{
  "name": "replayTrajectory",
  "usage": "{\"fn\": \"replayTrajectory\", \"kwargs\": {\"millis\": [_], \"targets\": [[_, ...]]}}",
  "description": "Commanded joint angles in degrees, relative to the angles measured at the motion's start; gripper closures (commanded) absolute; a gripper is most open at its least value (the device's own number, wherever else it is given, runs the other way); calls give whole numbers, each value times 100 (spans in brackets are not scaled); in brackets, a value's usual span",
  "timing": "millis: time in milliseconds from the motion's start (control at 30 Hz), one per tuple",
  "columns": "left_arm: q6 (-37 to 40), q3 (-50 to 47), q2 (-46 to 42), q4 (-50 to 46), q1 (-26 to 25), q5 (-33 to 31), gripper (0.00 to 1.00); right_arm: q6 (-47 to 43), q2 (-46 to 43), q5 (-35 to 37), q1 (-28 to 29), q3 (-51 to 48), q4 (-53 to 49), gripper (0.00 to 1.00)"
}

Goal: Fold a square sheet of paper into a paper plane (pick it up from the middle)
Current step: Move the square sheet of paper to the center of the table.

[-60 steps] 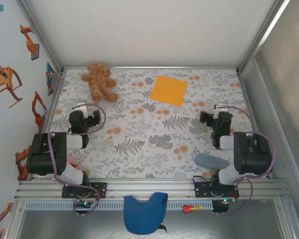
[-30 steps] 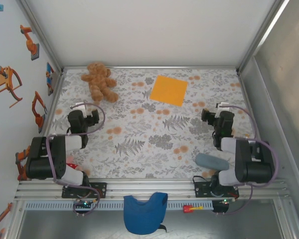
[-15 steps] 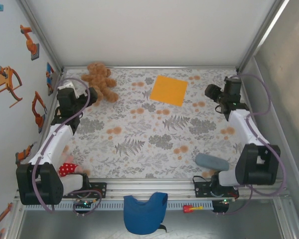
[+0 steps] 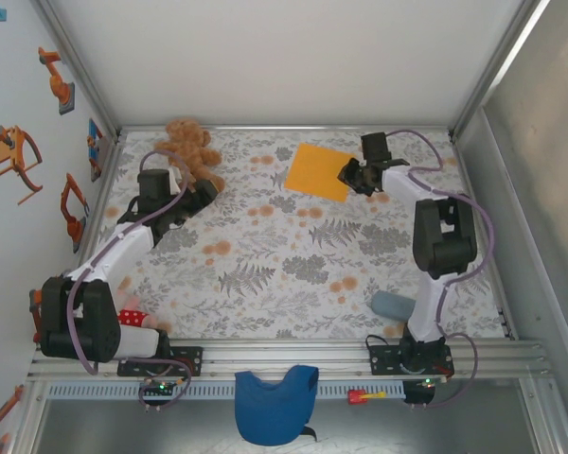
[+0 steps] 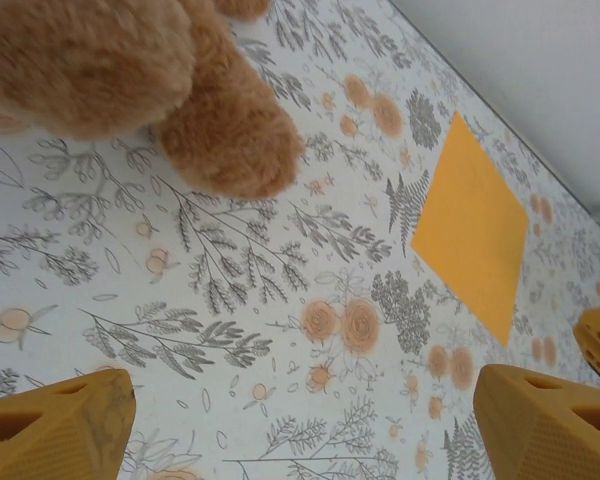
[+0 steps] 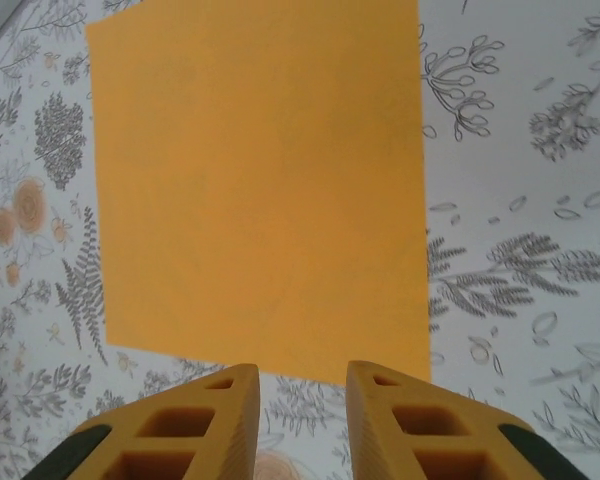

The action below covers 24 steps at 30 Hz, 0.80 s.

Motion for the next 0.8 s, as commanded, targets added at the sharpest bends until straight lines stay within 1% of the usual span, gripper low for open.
{"fn": "replayTrajectory", "kwargs": {"millis": [0, 33, 100, 200, 400, 600, 700, 767], "targets": [[-205, 83, 103, 104, -115, 185, 18, 353, 498, 95, -8, 591, -110, 74], [-183, 97, 135, 84, -145, 206, 20, 366, 663, 113, -3, 774, -166, 76], [-189, 136, 176, 50, -196, 180, 21, 365, 984, 157, 4, 1088, -280, 80], [-180, 175, 235, 18, -258, 147, 22, 341, 1329, 340, -3, 1450, -359, 83], [-171, 227, 324, -1, -365, 122, 25, 280, 1808, 555, -7, 1901, -722, 85], [-189, 291, 421, -46, -437, 88, 24, 87, 1858, 406, -10, 1736, -1191, 85], [-189, 357, 531, -87, -478, 102, 24, -38, 1715, 327, -3, 1419, -1427, 85], [-189, 392, 619, -62, -510, 147, 24, -177, 1570, 109, 5, 1155, -1533, 85]]}}
